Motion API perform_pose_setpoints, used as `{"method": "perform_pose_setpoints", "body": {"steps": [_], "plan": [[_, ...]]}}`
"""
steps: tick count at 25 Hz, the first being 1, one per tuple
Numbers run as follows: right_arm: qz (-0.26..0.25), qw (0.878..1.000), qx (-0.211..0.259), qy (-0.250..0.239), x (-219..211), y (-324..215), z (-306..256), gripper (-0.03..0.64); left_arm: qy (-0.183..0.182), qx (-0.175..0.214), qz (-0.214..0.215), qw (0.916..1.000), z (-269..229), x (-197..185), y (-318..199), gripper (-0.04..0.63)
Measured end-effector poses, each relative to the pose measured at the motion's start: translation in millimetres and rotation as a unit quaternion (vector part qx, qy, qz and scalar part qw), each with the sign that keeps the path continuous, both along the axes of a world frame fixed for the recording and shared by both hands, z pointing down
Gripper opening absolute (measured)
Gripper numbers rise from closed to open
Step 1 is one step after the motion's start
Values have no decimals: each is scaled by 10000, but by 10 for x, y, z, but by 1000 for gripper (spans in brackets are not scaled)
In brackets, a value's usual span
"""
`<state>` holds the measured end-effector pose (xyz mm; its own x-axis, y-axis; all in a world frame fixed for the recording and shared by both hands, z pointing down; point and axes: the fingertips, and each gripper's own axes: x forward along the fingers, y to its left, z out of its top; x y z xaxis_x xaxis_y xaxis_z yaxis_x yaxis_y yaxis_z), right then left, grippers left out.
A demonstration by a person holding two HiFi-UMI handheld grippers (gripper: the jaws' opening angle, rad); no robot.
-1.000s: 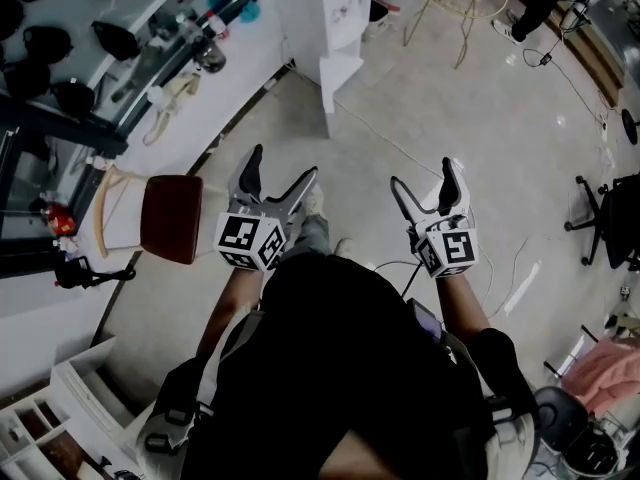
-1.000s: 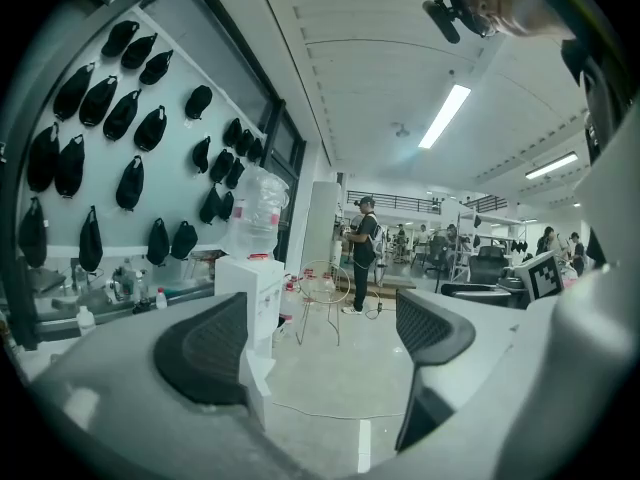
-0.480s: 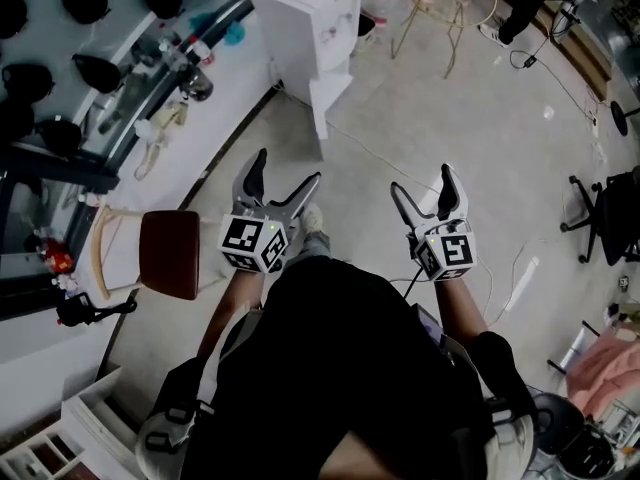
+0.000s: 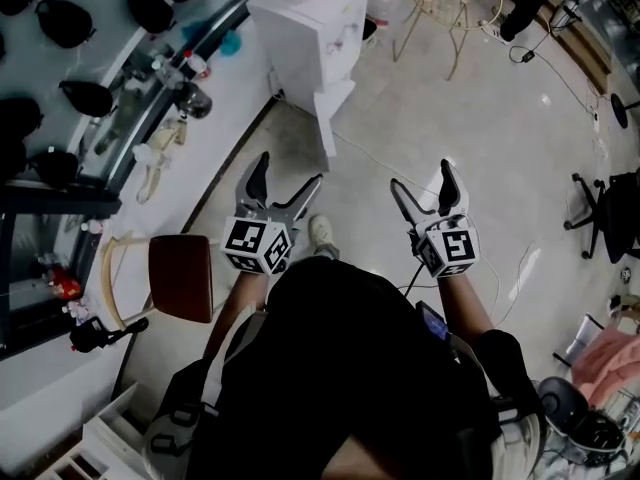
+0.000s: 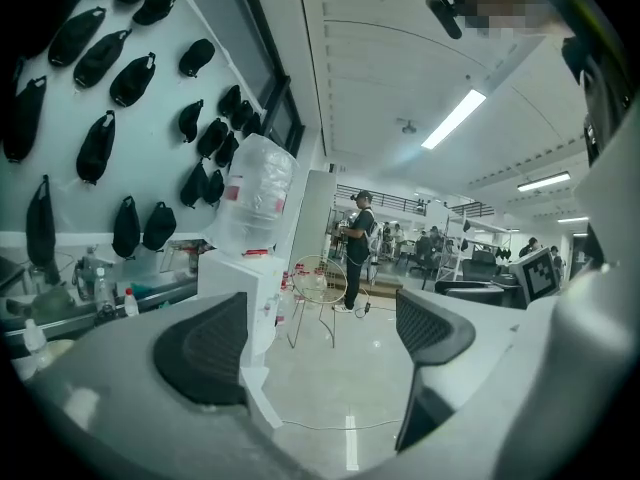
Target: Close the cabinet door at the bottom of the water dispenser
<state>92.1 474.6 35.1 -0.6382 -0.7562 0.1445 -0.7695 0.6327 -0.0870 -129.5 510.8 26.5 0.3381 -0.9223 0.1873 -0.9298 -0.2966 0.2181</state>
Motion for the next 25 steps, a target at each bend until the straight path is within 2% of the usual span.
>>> {"method": "perform_pose_setpoints", "body": {"steps": [9,15,20,25], "plan": [[127,9997,-218,-9,-582,-321,137,454,134,-94,192,9997,156,-531,-357,462],[-3,9991,-321,284,-869,-316,313,454,276,-219,374,9987,343,-694,-417,462],[-5,9986,-328,421,-934,-381,284,454,408,-254,511,9975,402,-690,-534,462],[-132,9973,-508,521,-1064,-475,409,454,480,-326,499,9971,461,-752,-547,460]]}}
